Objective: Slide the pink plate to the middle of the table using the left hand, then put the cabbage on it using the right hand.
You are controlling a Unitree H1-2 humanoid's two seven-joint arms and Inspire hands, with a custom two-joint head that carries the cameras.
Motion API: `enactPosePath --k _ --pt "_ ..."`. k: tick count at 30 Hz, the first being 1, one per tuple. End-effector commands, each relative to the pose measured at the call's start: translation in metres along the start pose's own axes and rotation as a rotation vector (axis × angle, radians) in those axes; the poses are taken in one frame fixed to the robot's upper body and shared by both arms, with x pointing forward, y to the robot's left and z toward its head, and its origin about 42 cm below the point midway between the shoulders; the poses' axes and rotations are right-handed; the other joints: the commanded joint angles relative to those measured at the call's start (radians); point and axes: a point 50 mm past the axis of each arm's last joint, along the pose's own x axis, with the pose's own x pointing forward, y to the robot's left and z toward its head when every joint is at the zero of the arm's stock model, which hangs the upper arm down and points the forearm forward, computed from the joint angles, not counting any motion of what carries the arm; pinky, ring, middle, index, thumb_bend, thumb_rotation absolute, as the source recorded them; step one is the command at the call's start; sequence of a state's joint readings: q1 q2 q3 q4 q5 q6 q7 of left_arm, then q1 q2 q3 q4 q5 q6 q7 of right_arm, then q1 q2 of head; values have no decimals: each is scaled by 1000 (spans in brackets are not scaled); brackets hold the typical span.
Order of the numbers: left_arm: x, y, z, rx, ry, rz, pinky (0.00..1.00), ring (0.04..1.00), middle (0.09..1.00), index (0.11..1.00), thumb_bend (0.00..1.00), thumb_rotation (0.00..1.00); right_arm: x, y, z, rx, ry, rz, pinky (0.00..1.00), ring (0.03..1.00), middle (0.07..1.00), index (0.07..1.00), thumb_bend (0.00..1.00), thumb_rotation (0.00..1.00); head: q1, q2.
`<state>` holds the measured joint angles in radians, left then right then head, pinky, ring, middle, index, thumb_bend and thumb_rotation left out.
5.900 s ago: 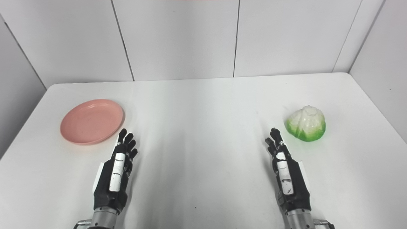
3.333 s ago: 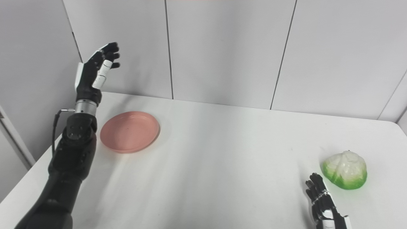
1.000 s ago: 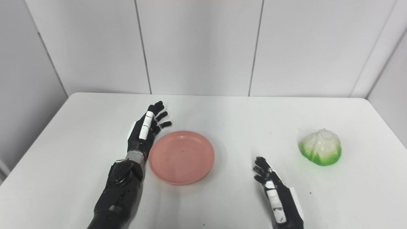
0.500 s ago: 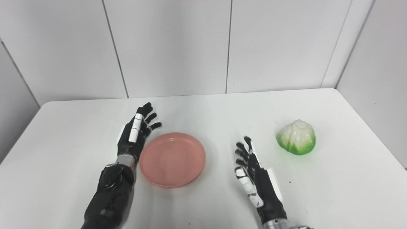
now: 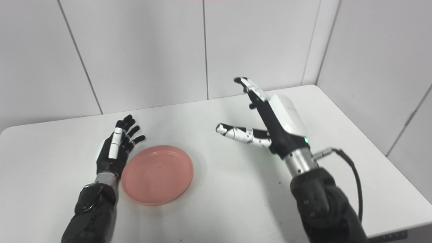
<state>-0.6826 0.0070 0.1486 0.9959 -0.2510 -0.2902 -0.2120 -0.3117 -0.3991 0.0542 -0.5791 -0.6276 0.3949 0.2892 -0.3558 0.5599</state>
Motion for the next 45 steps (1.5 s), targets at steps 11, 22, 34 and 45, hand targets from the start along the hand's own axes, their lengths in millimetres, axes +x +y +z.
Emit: enactPosePath --k 11,22,34,45 --pt "-46 29 -60 -47 163 62 804 910 922 852 813 750 81 -61 -50 -469 194 205 610 864 949 920 1000 618 -9 -10" --pt "-44 25 -56 -51 148 50 769 901 900 854 791 758 116 -55 -89 -577 404 473 592 888 996 939 1000 499 -6 -10" --pt "-44 24 -55 -46 147 49 770 904 900 862 796 754 116 -36 -127 -549 542 609 653 927 999 965 1000 511 7 4" --pt "-44 27 -51 -62 145 48 792 911 919 861 798 738 103 -12 -150 -564 585 694 662 914 1000 943 1000 503 13 23"
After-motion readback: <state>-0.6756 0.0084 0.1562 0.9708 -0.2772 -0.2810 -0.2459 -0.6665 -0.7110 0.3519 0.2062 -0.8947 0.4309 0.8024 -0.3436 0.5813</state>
